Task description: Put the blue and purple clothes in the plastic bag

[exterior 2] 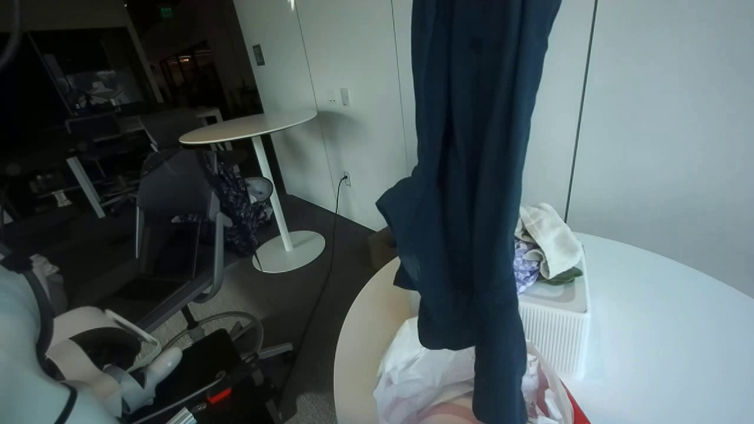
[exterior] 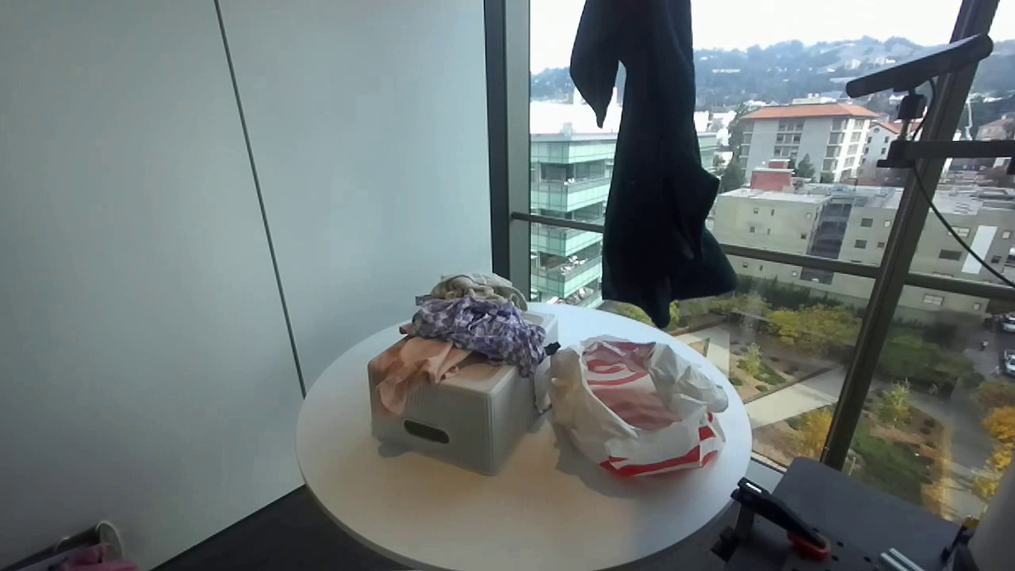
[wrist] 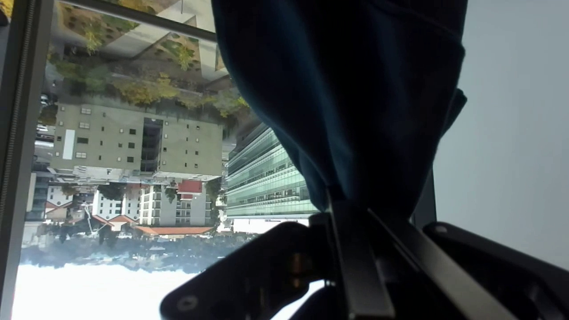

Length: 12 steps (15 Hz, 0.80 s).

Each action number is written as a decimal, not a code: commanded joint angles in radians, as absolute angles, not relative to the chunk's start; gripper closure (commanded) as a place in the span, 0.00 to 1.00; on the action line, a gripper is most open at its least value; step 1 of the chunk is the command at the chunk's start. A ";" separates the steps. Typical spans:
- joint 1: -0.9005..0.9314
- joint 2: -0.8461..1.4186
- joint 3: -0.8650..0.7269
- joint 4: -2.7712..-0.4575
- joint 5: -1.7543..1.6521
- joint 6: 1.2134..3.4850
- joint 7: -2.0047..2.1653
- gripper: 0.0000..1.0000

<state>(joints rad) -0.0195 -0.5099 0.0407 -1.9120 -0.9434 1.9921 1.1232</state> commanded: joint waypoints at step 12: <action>-0.077 -0.679 -0.013 -2.454 -0.890 2.101 1.222 0.95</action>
<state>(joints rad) -0.0456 -0.5950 -0.0037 -2.3801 -0.8969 2.0815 1.2268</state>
